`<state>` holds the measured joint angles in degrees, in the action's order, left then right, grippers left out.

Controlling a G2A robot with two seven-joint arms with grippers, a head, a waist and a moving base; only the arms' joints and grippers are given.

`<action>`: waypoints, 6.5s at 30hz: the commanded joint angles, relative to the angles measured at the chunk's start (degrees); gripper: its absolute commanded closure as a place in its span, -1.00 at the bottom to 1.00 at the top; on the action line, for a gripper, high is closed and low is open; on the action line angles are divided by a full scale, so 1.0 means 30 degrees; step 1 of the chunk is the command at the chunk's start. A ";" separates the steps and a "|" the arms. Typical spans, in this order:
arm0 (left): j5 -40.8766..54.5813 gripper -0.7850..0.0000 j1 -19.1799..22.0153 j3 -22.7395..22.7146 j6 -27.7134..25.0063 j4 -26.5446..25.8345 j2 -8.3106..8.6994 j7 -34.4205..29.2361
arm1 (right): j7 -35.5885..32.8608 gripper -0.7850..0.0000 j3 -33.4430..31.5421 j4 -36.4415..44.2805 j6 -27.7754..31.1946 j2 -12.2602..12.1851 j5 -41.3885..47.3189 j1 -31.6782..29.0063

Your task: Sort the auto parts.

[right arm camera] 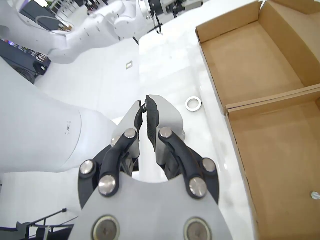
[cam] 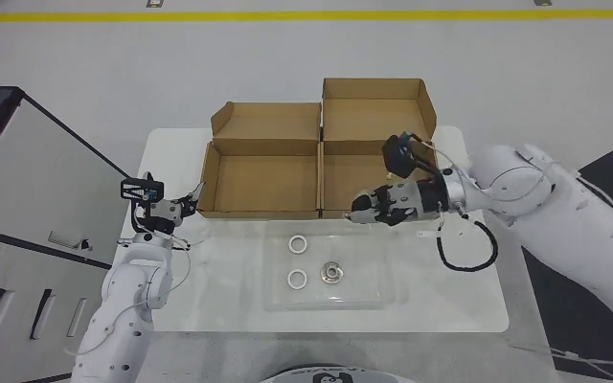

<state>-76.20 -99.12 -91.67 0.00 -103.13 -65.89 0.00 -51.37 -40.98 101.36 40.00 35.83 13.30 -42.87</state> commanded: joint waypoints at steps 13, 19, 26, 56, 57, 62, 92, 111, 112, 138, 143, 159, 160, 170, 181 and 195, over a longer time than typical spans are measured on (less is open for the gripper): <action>0.0000 -1.00 0.0000 0.0000 0.0000 0.0000 0.0000 0.0000 | 0.0168 1.00 -0.2544 -0.0124 0.3700 -0.0547 0.6439 -0.1909; 0.0000 -1.00 0.0000 0.0000 0.0000 0.0000 0.0000 0.0000 | -0.0117 1.00 -0.2421 0.0507 0.4188 -0.0248 0.8490 -0.1637; 0.0000 -1.00 0.0000 0.0000 0.0000 0.0000 0.0000 0.0000 | -0.0075 1.00 -0.1723 0.1216 0.4231 0.0327 1.0505 -0.0620; 0.0000 -1.00 0.0000 0.0000 0.0000 0.0000 0.0000 0.0000 | -0.3773 1.00 -0.1500 0.3217 0.0544 0.5133 2.1670 0.1599; 0.0000 -1.00 0.0000 0.0000 0.0000 0.0000 0.0000 0.0000 | -0.4303 1.00 -0.1841 0.3184 0.0014 0.5409 2.2115 0.1406; 0.0000 -1.00 0.0000 0.0000 0.0000 0.0000 0.0000 0.0000 | -0.7093 1.00 -0.3750 0.2583 -0.2775 0.6991 2.3992 0.0228; 0.0000 -1.00 0.0000 0.0000 0.0000 0.0000 0.0000 0.0000 | -1.2211 1.00 -0.6417 -0.1406 -0.7903 1.4889 2.1343 -0.1151; 0.0000 -1.00 0.0000 0.0000 0.0000 0.0000 0.0000 0.0000 | -1.2211 1.00 -0.7283 -0.2404 -0.7904 1.6291 1.8049 -0.1510; 0.0000 -1.00 0.0000 0.0000 0.0000 0.0000 0.0000 0.0000 | -1.2211 1.00 -0.7270 -0.2391 -0.7905 1.6352 1.8270 -0.1556; 0.0000 -1.00 0.0000 0.0000 0.0000 0.0000 0.0000 0.0000 | -1.2211 1.00 -0.7472 -0.3223 -0.7907 1.7227 1.7233 -0.1923; 0.0000 -1.00 0.0000 0.0000 0.0000 0.0000 0.0000 0.0000 | -1.2211 1.00 -0.7436 -0.3242 -0.7906 1.7213 1.6561 -0.1867; 0.0000 -1.00 0.0000 0.0000 0.0000 0.0000 0.0000 0.0000 | -1.2211 1.00 -0.7582 -0.2236 -0.7907 1.7368 2.0327 -0.2397; 0.0000 -1.00 0.0000 0.0000 0.0000 0.0000 0.0000 0.0000 | -1.2211 1.00 -0.7625 -0.2133 -0.7907 1.7395 2.0678 -0.2441; 0.0000 -1.00 0.0000 0.0000 0.0000 0.0000 0.0000 0.0000 | -1.2211 1.00 -0.7658 -0.1834 -0.7908 1.7413 2.0746 -0.2462; 0.0000 -1.00 0.0000 0.0000 0.0000 0.0000 0.0000 0.0000 | -1.2211 1.00 -0.7563 -0.2032 -0.7908 1.7205 1.9656 -0.2402; 0.0000 -1.00 0.0000 0.0000 0.0000 0.0000 0.0000 0.0000 | -1.2211 1.00 -0.7563 -0.2032 -0.7908 1.7205 1.9656 -0.2402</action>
<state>-76.20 -99.12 -91.67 0.00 -103.13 -65.89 0.00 -88.00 -63.67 95.26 16.28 87.45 72.27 -50.07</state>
